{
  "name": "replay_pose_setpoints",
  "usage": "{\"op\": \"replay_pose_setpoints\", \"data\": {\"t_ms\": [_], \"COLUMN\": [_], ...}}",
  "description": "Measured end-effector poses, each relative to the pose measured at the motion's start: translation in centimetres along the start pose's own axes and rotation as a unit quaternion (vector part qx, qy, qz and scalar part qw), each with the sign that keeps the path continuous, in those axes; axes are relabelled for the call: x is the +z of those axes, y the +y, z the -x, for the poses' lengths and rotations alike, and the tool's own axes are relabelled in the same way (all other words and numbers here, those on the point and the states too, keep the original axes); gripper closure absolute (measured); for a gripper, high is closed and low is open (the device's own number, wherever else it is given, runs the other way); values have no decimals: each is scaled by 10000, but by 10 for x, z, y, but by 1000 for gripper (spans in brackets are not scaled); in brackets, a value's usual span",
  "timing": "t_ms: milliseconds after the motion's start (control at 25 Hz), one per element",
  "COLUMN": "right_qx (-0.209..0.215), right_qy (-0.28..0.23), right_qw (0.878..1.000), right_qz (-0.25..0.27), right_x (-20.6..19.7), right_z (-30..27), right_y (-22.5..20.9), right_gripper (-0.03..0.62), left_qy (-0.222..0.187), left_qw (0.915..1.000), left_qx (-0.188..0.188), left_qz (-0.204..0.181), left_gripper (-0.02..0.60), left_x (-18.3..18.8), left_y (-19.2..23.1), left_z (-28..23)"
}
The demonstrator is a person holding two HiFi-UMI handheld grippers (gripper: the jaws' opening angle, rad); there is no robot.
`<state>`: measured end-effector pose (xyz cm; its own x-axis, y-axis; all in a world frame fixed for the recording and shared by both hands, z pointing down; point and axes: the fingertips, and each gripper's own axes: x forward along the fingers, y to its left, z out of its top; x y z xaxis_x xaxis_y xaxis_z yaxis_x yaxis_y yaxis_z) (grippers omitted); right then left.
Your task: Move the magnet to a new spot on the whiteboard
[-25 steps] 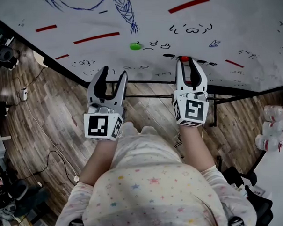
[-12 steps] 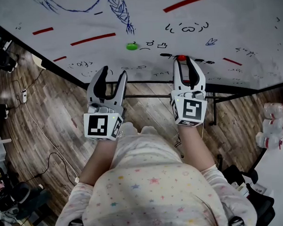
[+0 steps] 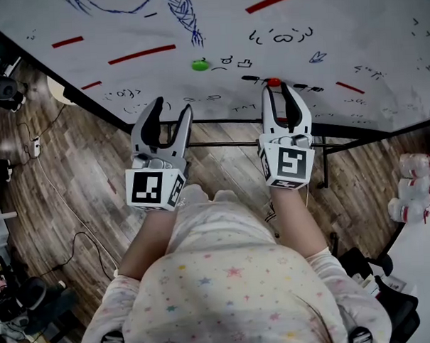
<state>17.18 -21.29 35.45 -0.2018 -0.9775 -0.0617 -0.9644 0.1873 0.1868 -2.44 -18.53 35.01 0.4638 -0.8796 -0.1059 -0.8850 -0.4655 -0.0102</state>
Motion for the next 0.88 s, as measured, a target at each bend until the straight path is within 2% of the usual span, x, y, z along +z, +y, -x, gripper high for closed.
{"op": "replay_pose_setpoints", "data": {"t_ms": [360, 880], "right_qx": [28, -16], "right_qy": [-84, -205], "right_qw": [10000, 9998], "right_qz": [-21, -40], "right_x": [7, 18], "right_z": [10, 31], "right_y": [5, 8], "right_gripper": [488, 573], "left_qy": [-6, -73], "left_qw": [10000, 10000], "left_qx": [-17, -42], "left_qz": [-24, 10], "left_gripper": [377, 388], "left_x": [3, 8], "left_y": [-3, -10], "left_z": [11, 25]}}
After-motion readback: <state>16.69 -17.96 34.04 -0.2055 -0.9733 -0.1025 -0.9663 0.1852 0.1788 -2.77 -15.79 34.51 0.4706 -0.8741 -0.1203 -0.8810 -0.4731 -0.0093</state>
